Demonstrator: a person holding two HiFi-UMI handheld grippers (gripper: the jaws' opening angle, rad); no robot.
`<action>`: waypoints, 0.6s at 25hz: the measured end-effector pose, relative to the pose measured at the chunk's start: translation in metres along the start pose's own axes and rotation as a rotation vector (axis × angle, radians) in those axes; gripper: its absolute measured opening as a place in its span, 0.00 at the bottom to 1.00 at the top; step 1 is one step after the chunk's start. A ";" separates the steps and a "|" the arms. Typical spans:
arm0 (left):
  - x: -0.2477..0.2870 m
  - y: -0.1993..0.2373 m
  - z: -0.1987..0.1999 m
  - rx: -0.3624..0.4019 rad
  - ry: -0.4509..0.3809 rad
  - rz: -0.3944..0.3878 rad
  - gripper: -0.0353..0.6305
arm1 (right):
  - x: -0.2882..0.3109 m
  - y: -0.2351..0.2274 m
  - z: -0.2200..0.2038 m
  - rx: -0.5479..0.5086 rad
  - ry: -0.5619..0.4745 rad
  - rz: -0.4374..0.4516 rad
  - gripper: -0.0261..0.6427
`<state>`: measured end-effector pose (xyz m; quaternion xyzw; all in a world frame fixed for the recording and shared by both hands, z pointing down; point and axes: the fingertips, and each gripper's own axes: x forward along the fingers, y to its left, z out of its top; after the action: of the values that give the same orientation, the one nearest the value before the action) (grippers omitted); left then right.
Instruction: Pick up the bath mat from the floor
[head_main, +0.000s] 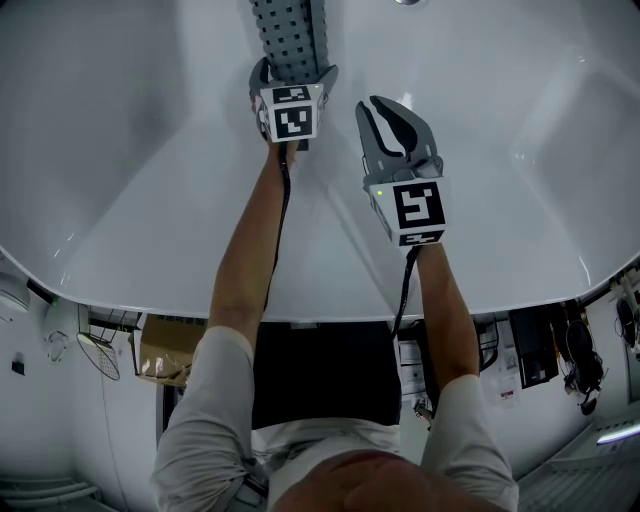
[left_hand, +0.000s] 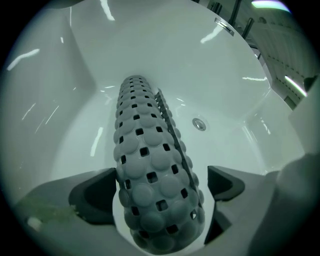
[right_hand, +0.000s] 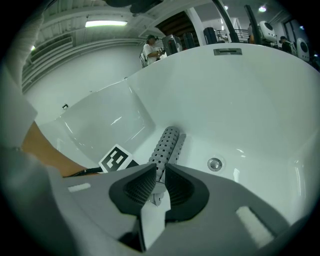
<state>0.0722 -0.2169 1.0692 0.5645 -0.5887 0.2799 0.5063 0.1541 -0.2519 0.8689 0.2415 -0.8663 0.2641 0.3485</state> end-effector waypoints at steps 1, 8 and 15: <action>0.003 0.002 0.000 -0.004 -0.005 0.012 0.93 | 0.000 -0.001 0.000 0.004 -0.001 -0.001 0.12; 0.012 0.014 -0.016 -0.068 0.020 0.042 0.93 | -0.004 -0.007 -0.004 0.009 0.006 -0.007 0.12; -0.002 0.014 -0.013 -0.043 0.037 0.029 0.63 | -0.007 -0.004 -0.003 0.013 0.009 -0.004 0.12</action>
<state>0.0619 -0.2013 1.0752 0.5398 -0.5931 0.2848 0.5251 0.1621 -0.2517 0.8667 0.2441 -0.8625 0.2701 0.3514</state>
